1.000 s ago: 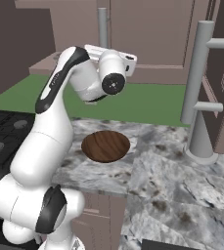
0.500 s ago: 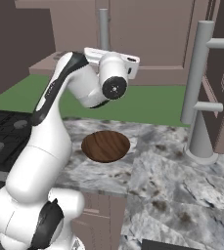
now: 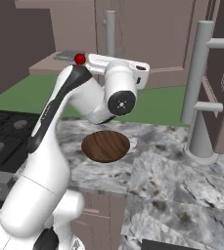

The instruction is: Open the cabinet. Pick the peach and apple from the cabinet and place them into the bowl. Then close the cabinet.

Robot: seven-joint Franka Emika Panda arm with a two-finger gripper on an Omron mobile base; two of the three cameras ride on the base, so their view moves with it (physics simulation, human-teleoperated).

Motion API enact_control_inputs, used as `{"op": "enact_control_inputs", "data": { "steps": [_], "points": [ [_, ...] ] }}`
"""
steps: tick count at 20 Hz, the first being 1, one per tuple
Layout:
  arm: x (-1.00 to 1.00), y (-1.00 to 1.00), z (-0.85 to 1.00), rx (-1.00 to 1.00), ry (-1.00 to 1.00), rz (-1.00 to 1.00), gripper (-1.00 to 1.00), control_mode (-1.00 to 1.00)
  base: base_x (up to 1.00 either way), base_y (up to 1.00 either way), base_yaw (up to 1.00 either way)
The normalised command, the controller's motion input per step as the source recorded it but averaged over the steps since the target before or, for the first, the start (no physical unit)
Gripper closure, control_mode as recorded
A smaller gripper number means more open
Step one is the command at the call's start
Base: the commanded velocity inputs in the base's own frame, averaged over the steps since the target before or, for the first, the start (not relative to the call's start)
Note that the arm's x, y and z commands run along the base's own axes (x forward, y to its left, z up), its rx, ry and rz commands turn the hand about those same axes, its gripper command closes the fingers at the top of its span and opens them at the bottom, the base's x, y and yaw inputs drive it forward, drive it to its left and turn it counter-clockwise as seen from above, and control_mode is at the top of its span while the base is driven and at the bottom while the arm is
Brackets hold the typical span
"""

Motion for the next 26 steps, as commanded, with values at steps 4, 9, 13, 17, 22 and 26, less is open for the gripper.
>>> {"op": "enact_control_inputs", "data": {
  "steps": [4,9,13,17,22,26],
  "points": [
    [-0.69,-1.0,0.05,0.0,0.0,0.0,1.0,-1.0,0.0,0.0,0.0],
    [-0.55,-1.0,0.0,0.0,0.0,0.0,1.0,-1.0,0.0,0.0,0.0],
    [-0.45,-1.0,0.0,0.0,0.0,0.0,1.0,-1.0,0.0,0.0,0.0],
    [-0.21,-0.69,0.0,0.01,0.0,0.0,1.0,-1.0,0.0,0.0,0.0],
    [0.0,0.0,0.0,0.0,0.0,0.0,1.0,-1.0,0.0,0.0,0.0],
    [0.0,0.0,0.0,0.0,0.0,0.0,-1.0,-1.0,0.0,0.0,0.0]
  ]
}}
